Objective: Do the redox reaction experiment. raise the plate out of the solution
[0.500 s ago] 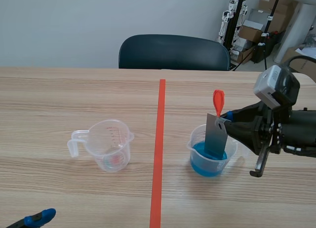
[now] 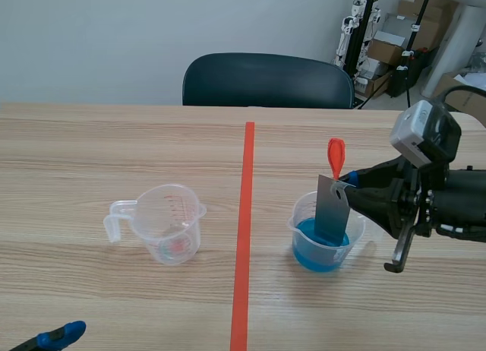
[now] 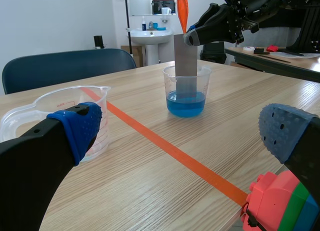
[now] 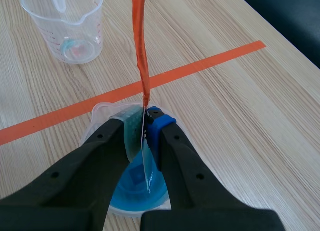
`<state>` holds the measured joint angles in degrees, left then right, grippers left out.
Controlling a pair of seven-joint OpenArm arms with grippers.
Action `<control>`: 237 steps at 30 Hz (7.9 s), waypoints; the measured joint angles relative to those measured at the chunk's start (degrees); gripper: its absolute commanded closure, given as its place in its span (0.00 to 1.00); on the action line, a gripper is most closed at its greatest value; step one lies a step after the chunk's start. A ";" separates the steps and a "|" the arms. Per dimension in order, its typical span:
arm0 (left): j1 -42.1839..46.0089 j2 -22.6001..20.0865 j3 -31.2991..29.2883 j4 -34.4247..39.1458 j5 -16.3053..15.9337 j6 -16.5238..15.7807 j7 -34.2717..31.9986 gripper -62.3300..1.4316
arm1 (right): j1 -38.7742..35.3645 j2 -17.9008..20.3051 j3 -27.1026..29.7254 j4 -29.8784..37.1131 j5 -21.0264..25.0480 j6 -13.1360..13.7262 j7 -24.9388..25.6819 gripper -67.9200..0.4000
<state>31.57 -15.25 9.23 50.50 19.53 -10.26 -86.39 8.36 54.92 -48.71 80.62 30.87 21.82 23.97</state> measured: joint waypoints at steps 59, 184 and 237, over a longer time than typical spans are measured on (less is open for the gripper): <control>-0.02 0.00 0.00 0.00 0.00 0.00 0.00 0.00 | 0.00 8.04 0.00 5.77 12.76 4.07 3.02 0.99; -45.48 -38.64 27.96 29.99 -25.14 -19.61 52.17 0.93 | 7.15 26.40 10.73 21.77 45.18 10.99 -17.59 0.98; -70.14 -12.52 46.86 12.46 -25.14 -28.39 60.81 0.93 | 7.15 26.38 10.73 21.77 45.20 10.99 -17.42 0.98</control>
<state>-38.57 -27.77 56.10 62.96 -5.61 -38.65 -25.58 15.51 81.30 -37.98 102.39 76.07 32.82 6.55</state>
